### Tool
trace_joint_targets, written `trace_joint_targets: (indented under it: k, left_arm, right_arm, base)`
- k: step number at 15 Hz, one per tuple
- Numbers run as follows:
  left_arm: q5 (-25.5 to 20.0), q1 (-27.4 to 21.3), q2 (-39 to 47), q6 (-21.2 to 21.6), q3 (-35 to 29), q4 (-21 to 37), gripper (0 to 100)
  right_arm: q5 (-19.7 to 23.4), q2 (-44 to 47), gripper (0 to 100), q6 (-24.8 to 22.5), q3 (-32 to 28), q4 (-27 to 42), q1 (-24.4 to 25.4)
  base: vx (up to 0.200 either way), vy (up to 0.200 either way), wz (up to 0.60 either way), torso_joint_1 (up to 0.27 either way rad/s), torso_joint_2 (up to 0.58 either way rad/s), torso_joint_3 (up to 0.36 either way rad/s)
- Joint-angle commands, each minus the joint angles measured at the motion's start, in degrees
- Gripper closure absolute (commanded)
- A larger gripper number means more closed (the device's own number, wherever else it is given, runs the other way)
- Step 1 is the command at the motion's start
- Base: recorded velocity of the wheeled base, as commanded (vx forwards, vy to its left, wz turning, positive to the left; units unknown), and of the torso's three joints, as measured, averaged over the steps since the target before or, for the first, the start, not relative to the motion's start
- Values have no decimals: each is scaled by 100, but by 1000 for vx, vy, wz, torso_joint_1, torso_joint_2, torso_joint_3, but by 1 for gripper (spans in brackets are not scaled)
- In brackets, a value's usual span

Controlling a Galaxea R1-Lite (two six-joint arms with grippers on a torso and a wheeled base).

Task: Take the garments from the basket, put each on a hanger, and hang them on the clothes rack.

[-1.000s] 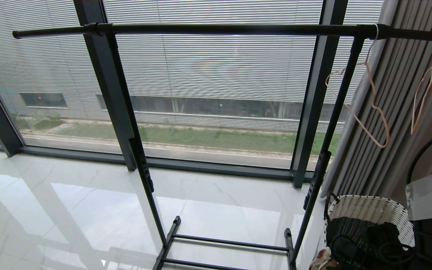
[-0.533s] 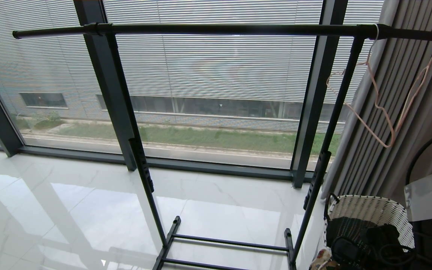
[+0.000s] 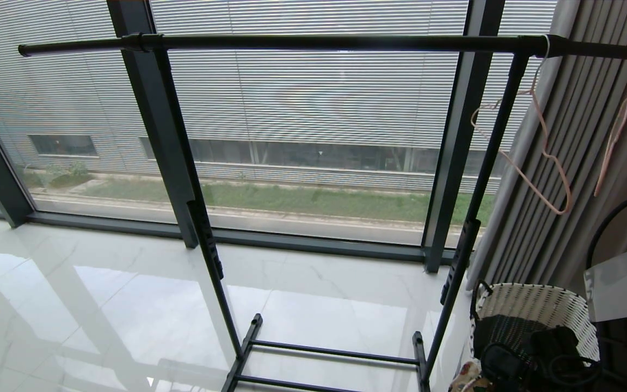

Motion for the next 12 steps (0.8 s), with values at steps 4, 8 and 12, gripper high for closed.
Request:
trace_joint_targets:
  k: [4, 8, 12]
  left_arm:
    - [1, 0, 0, -1, 0, -2, 0]
    - [1, 0, 0, 7, 0, -2, 0]
    - [1, 0, 0, 16, 0, -2, 0]
  right_arm:
    - [54, -979, 100, 135, 488, -204, -9]
    - [54, -2552, 100, 408, 585, -133, -44]
    - [1, -4521, 100, 381, 418, 1246, -61]
  base:
    - [0, 0, 0, 0, 0, 0]
    - [0, 0, 0, 0, 0, 0]
    - [0, 0, 0, 0, 0, 0]
